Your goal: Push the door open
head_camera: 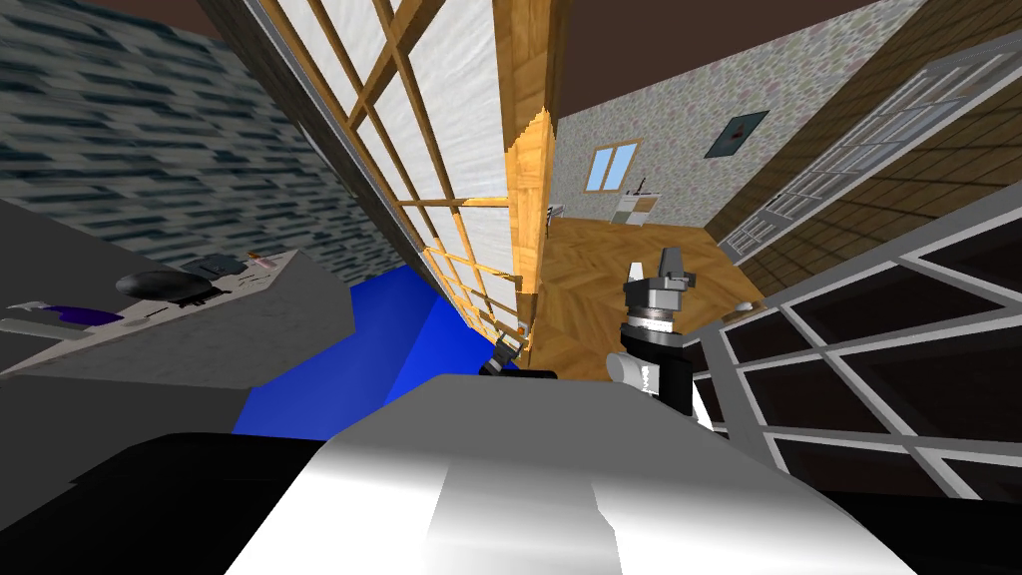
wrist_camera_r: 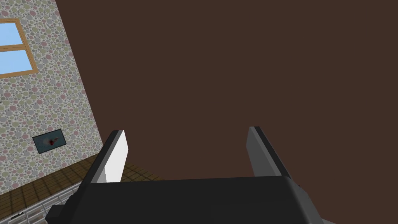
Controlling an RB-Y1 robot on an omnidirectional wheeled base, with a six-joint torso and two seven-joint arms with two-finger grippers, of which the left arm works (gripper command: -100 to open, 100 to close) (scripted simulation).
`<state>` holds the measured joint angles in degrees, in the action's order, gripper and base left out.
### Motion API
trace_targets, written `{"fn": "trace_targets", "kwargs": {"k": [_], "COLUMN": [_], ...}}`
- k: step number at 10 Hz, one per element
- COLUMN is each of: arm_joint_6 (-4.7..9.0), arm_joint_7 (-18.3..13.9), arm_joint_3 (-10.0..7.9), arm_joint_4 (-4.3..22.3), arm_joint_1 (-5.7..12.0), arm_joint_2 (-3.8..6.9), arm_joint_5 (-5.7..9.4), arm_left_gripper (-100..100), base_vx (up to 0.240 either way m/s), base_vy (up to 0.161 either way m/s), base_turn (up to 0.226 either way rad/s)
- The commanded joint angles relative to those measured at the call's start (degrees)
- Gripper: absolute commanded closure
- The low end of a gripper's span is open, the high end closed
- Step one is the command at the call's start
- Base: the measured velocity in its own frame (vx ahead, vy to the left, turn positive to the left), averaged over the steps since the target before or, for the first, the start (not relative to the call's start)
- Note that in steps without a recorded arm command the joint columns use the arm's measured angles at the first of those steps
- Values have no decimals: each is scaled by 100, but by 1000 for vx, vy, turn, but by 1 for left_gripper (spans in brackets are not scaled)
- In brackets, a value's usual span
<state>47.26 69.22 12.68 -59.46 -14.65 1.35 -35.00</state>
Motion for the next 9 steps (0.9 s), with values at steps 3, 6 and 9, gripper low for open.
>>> {"fn": "trace_targets", "kwargs": {"k": [3,6,9], "arm_joint_6": [-52,-52,-52], "arm_joint_7": [-27,-27,-27], "arm_joint_3": [-16,-16,-16], "arm_joint_4": [5,5,5], "arm_joint_1": [60,60,60], "arm_joint_2": [-94,-94,-94], "arm_joint_5": [16,16,16], "arm_left_gripper": [-100,100,100], "base_vx": [130,-15,-7], "base_vy": [-101,4,5], "base_turn": [-9,-12,3]}}
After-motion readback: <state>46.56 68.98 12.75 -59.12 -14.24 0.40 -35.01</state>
